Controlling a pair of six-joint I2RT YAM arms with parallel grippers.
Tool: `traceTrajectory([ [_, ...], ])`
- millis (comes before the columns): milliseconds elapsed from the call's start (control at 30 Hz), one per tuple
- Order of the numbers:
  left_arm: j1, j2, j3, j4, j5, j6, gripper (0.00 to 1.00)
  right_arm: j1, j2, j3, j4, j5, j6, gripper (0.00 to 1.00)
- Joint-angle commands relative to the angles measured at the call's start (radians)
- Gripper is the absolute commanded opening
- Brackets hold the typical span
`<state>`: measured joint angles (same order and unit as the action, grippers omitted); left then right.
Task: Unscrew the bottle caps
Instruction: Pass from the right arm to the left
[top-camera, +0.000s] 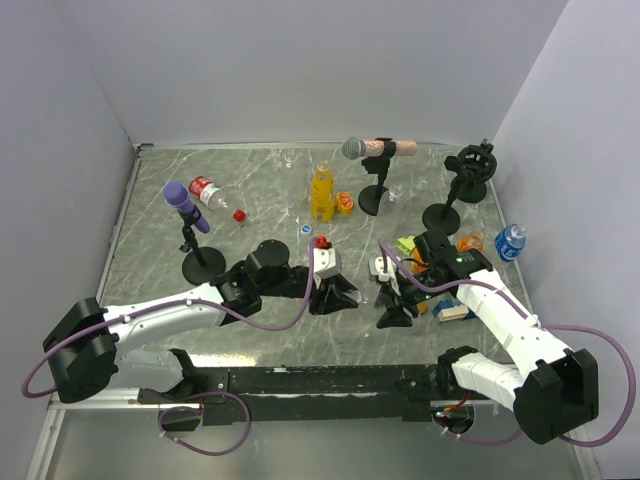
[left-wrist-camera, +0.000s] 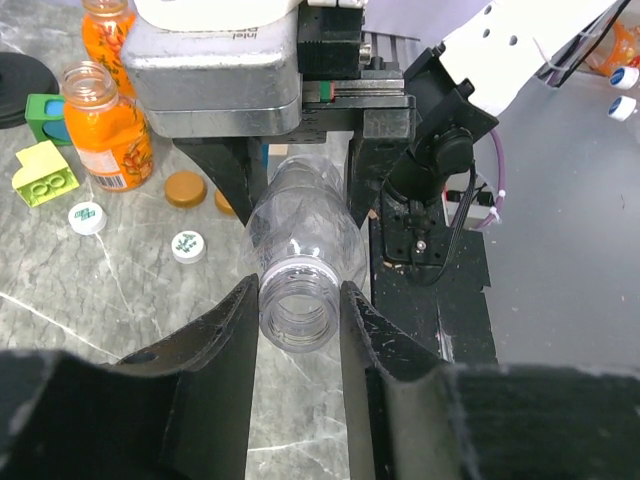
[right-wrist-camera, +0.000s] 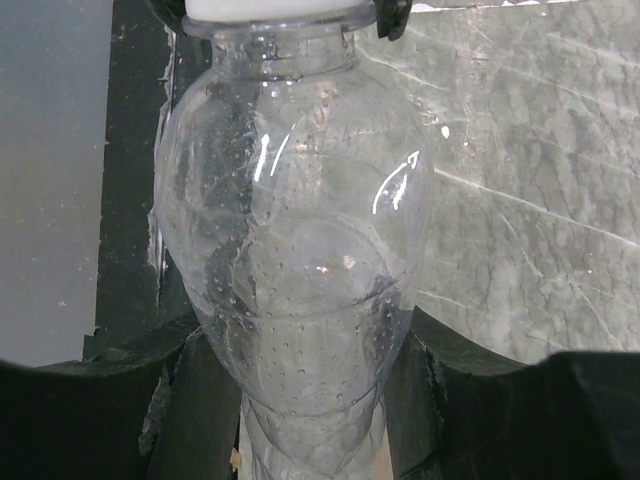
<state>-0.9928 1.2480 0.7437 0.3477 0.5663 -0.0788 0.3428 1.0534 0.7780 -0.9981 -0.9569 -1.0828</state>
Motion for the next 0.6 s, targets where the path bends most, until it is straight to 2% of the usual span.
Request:
traceTrajectory([
  [0, -0.006, 0.007, 0.062, -0.038, 0.035, 0.025, 0.08, 0.005, -0.004, 0.02, 0.007, -0.039, -0.016, 0.23],
  [67, -0.006, 0.001, 0.074, -0.068, 0.027, 0.028, 0.01, 0.005, -0.006, 0.02, 0.012, -0.037, -0.009, 0.29],
  [133, -0.006, -0.008, 0.083, -0.096, 0.012, 0.025, 0.01, 0.005, -0.012, 0.017, 0.022, -0.034, 0.001, 0.39],
  [200, -0.006, -0.028, 0.091, -0.142, -0.012, 0.024, 0.01, 0.005, -0.026, 0.017, 0.033, -0.036, 0.021, 0.57],
  [267, -0.004, -0.056, 0.092, -0.188, -0.035, 0.028, 0.01, 0.004, -0.044, 0.02, 0.05, -0.036, 0.047, 0.8],
  [333, -0.004, -0.096, 0.089, -0.24, -0.061, 0.028, 0.01, -0.002, -0.062, 0.023, 0.058, -0.036, 0.075, 0.97],
  [433, -0.001, -0.166, 0.094, -0.327, -0.109, 0.031, 0.01, -0.021, -0.087, 0.029, 0.073, -0.026, 0.107, 0.99],
  [567, 0.023, -0.245, 0.156, -0.539, -0.221, 0.03, 0.01, -0.045, -0.112, 0.03, 0.087, 0.009, 0.129, 0.99],
])
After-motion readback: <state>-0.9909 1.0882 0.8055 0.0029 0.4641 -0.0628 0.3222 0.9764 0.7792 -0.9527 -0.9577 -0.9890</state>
